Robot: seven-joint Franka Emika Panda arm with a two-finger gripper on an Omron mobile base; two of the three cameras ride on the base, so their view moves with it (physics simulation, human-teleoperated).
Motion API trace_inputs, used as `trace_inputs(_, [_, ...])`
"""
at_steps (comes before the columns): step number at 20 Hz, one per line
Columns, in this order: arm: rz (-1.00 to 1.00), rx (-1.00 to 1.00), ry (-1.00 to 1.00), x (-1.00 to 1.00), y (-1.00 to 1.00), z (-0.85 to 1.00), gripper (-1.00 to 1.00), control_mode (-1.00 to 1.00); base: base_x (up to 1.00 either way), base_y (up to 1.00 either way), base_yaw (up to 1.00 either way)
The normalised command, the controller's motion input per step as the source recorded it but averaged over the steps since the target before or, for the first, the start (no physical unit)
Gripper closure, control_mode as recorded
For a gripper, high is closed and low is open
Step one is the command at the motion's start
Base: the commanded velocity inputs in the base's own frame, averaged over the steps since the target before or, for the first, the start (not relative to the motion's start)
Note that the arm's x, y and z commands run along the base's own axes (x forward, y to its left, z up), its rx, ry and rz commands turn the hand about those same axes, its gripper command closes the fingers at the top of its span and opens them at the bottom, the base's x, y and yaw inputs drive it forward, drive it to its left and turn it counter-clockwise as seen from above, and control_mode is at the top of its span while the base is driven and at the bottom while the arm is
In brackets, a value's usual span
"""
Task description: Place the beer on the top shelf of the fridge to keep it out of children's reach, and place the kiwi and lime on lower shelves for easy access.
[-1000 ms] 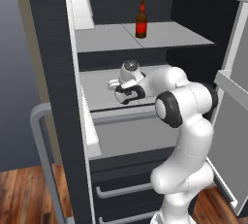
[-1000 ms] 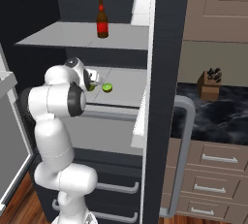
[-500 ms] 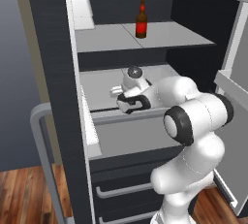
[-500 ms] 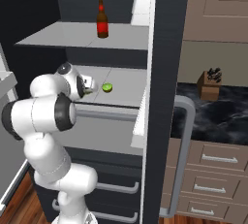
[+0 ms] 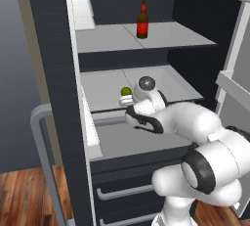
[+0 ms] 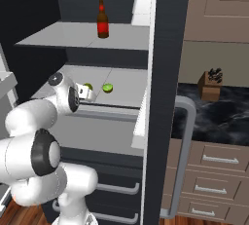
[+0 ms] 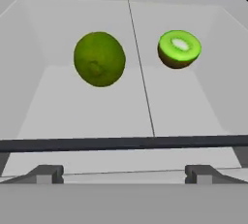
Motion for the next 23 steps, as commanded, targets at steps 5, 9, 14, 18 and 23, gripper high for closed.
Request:
trace_inputs(5, [-0.05,0.0,0.0,-0.96,-0.24,0.52,-1.0,-1.0,0.0,0.0,0.0])
trace_inputs(9, [-0.02,0.0,0.0,-0.9,-0.22,0.75,-1.0,-1.0,0.0,0.0,0.0])
trace_inputs(14, [-0.01,0.0,-0.01,-0.94,-0.23,0.76,-1.0,-1.0,0.0,0.0,0.0])
trace_inputs(18, [0.0,0.0,-0.08,-1.0,-0.17,0.71,-1.0,-1.0,0.0,0.0,0.0])
trace_inputs(23, [0.0,0.0,-0.12,-0.99,-0.05,0.76,-1.0,-1.0,0.0,0.0,0.0])
